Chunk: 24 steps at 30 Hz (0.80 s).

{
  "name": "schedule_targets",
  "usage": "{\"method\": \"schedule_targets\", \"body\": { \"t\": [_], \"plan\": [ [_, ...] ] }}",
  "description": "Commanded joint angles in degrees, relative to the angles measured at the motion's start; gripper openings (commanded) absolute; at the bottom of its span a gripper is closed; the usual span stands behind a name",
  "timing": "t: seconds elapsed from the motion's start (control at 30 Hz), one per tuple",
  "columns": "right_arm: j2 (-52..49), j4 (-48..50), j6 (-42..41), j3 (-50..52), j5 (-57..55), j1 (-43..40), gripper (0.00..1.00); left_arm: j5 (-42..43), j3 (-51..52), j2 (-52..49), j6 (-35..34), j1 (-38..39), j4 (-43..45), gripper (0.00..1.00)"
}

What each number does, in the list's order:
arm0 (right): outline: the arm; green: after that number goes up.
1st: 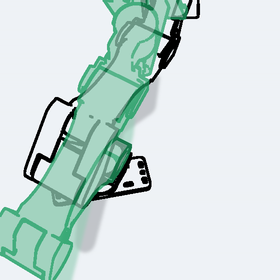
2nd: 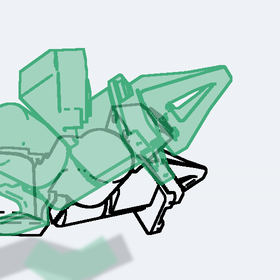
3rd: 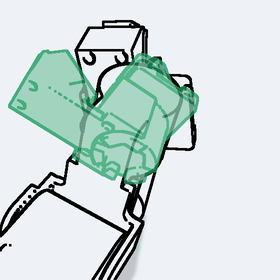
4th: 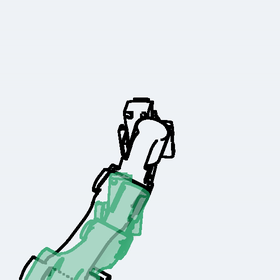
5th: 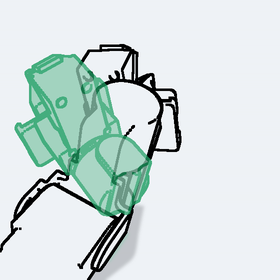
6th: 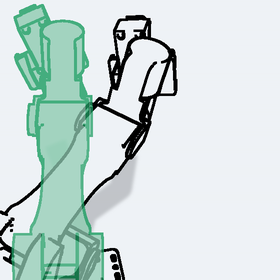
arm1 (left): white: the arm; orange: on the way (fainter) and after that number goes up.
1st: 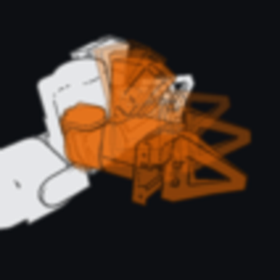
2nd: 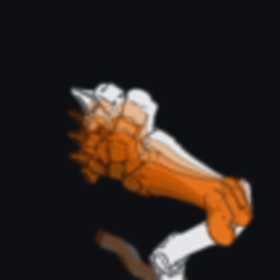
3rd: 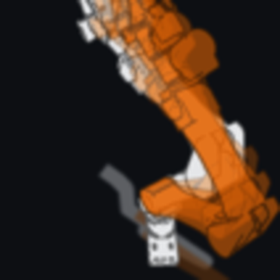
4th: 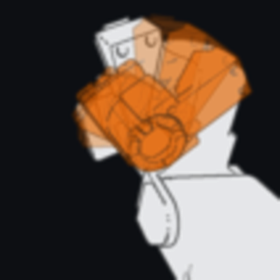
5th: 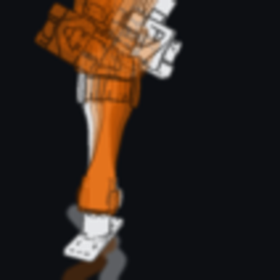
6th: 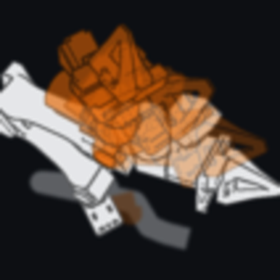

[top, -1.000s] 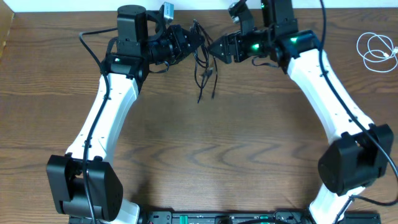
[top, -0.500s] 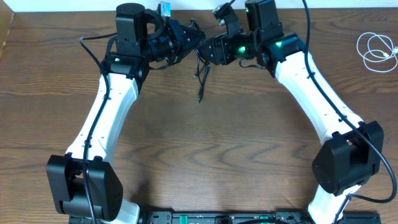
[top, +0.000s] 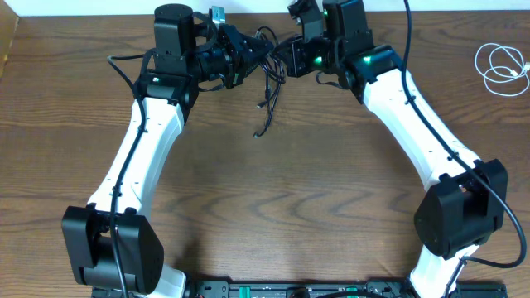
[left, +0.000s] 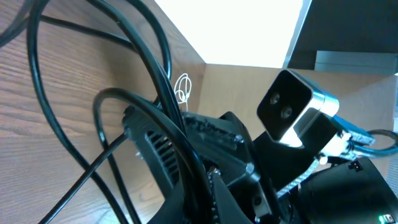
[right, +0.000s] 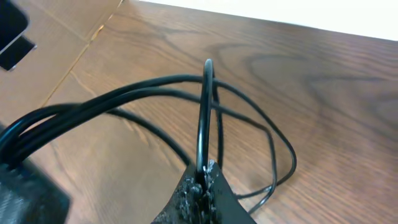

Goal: Untangle cables

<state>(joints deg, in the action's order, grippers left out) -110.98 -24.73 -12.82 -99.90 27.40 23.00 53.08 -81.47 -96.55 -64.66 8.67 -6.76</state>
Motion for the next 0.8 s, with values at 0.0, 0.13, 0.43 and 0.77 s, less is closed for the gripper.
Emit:
{"method": "schedule_targets", "body": {
  "t": [0.0, 0.13, 0.43, 0.77],
  "plan": [
    [0.4, 0.4, -0.8, -0.2, -1.9, -3.6, 0.01, 1.7, -1.4, 0.4, 5.6, -0.3, 0.5, 0.08],
    [1.8, -0.8, -6.7, -0.2, -3.5, -9.3, 0.01, 1.9, -1.4, 0.4, 15.9, -0.3, -1.4, 0.07],
    [1.1, -11.9, -12.0, -0.2, -13.9, -23.4, 0.01, 8.0, -1.4, 0.5, 29.6, -0.3, -7.3, 0.08],
    [-3.9, -20.8, -11.1, -0.2, -19.8, -30.8, 0.01, 17.2, -1.4, 0.5, 34.5, -0.3, -4.0, 0.07]
  ]
}}
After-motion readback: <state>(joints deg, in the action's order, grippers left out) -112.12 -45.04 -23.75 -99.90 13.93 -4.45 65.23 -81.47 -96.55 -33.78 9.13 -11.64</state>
